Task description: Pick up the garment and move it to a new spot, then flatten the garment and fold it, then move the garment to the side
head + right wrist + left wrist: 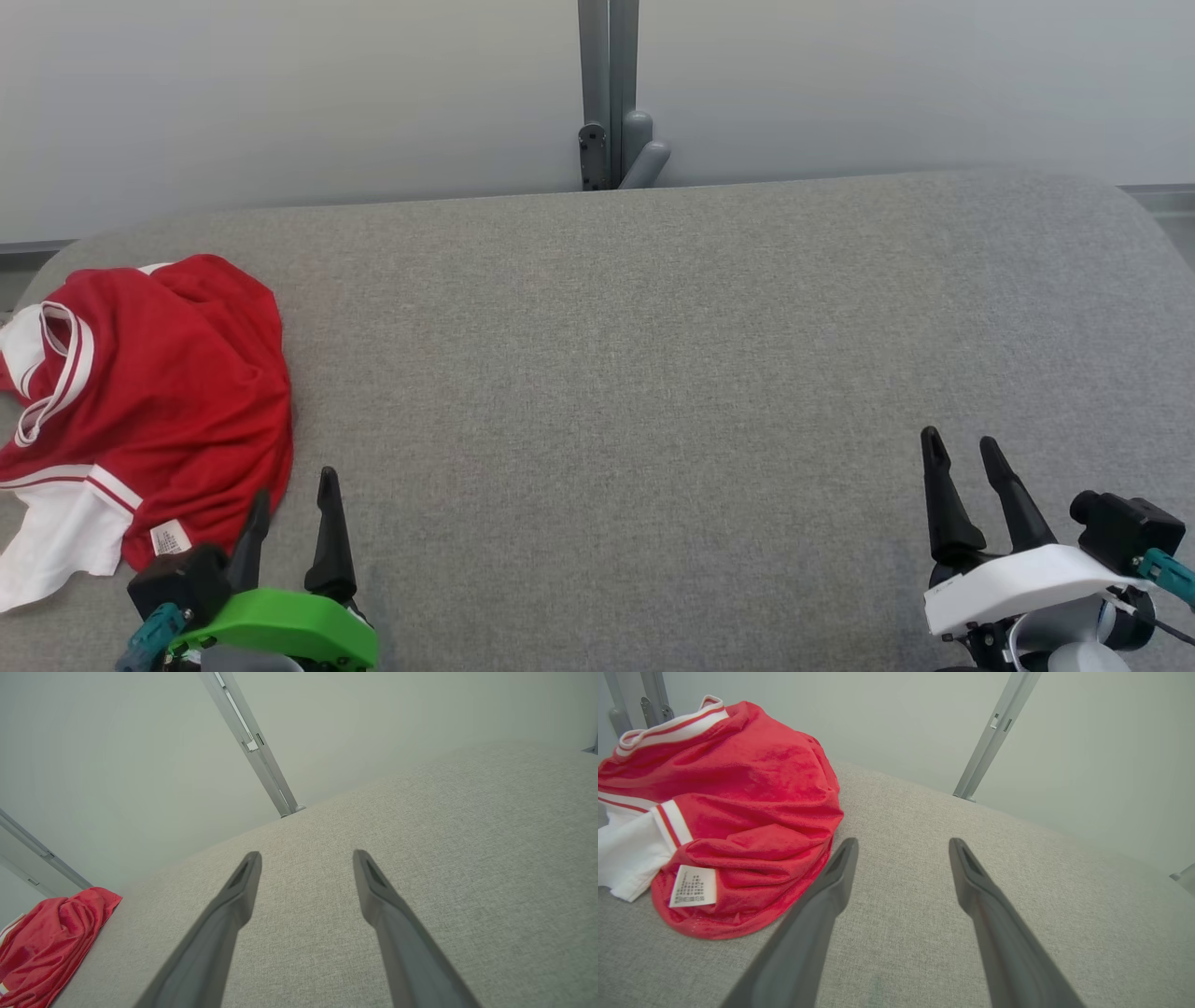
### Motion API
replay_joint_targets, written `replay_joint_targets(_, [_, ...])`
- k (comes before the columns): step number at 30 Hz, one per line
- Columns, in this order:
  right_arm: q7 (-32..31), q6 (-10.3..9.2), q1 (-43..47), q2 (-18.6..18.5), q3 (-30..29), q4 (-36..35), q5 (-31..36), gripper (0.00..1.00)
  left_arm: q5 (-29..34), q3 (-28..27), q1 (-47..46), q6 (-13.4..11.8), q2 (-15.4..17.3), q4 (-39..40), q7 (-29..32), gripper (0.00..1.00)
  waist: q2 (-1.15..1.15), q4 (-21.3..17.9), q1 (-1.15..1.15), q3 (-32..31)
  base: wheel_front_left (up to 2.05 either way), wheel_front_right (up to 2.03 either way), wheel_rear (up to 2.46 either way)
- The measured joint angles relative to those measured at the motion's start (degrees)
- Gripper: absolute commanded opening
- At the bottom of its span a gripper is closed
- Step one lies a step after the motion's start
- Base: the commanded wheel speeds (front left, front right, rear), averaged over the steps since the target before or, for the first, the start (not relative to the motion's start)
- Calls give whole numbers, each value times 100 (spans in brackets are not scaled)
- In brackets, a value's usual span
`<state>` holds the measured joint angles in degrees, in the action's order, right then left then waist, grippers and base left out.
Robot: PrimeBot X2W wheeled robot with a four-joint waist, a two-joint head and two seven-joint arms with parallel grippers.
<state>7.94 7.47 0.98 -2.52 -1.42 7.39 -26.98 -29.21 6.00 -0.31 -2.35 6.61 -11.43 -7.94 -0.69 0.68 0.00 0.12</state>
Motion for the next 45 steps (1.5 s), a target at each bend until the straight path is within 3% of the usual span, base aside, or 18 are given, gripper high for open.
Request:
replay_joint_targets(22, [303, 1, 107, -8, 45, -156, 1146, 100, 1152, 259, 207, -271, 153, 157, -308, 100, 0, 59, 0, 18, 0, 0, 0])
replay_joint_targets(45, [577, 1, 133, -16, 52, -157, 1553, 100, 1927, 33, 327, -153, -18, -41, -576, 100, 0, 62, 0, 47, 0, 0, 0])
